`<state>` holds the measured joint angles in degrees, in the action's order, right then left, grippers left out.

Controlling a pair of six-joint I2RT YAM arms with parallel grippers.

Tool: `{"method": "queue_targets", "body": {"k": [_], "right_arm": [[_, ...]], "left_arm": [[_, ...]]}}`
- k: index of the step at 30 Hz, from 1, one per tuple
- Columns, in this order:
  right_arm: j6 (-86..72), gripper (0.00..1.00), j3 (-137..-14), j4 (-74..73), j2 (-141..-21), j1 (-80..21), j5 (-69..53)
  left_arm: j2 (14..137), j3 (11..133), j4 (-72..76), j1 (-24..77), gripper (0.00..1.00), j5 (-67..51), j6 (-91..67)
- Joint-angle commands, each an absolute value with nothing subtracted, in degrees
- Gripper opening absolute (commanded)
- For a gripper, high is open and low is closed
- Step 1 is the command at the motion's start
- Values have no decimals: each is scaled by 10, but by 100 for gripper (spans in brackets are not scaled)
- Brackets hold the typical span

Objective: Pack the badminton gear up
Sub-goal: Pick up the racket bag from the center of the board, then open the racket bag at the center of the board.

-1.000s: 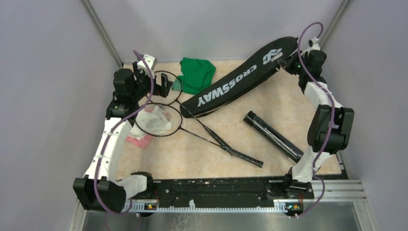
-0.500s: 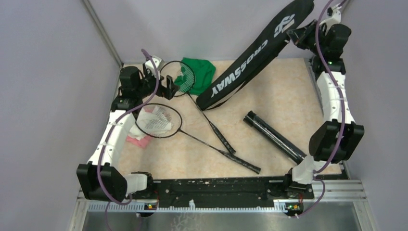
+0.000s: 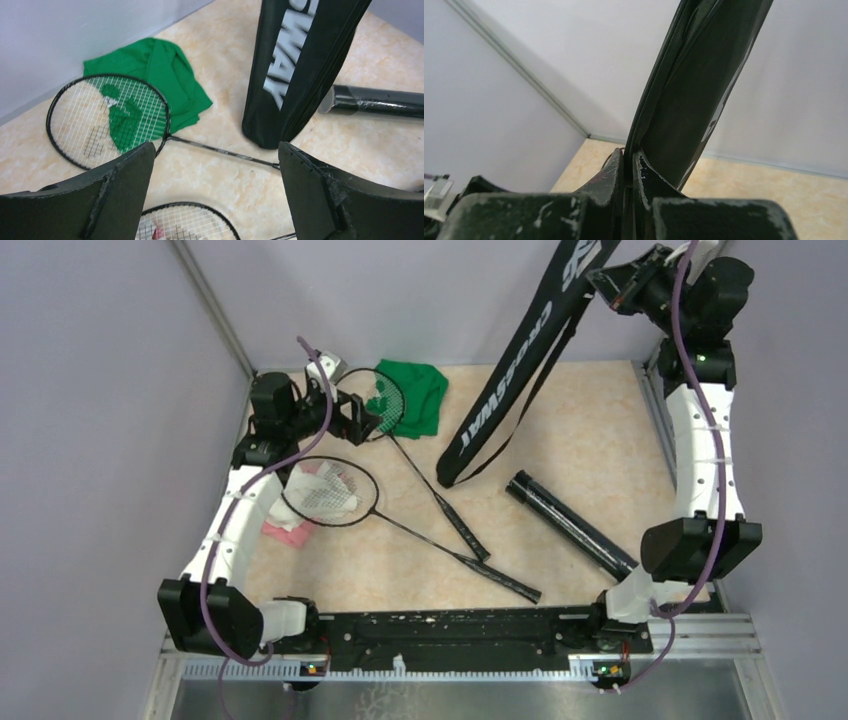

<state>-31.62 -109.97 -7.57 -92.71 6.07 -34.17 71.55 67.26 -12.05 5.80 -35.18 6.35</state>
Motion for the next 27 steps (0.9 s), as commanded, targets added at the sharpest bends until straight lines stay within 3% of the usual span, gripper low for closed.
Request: {"method": "queue_targets", "body": {"k": [1,8,12,16,24,27], "right_arm": [[-330,0,-1155,-92,-902,12,-366],[-300,0,-1222,-140,-913,-46,-325],[-296,0,-1233,-148,-913,-53,-320],[-294,0,-1223,-149,-906,-58,-321],[-275,0,-1191,-153,-893,-86,-315],[-275,0,-1179,-152,-890,-91,-318]], "left_arm": [[722,721,-97,93,99,-364,55],[771,820,-103,230,98,-291,64],[831,914,-93,298,93,-268,38],[901,1003,-96,345,89,-253,24],[1007,1118,-108,408,91,-213,32],[1028,1141,-111,413,86,-200,36]]}}
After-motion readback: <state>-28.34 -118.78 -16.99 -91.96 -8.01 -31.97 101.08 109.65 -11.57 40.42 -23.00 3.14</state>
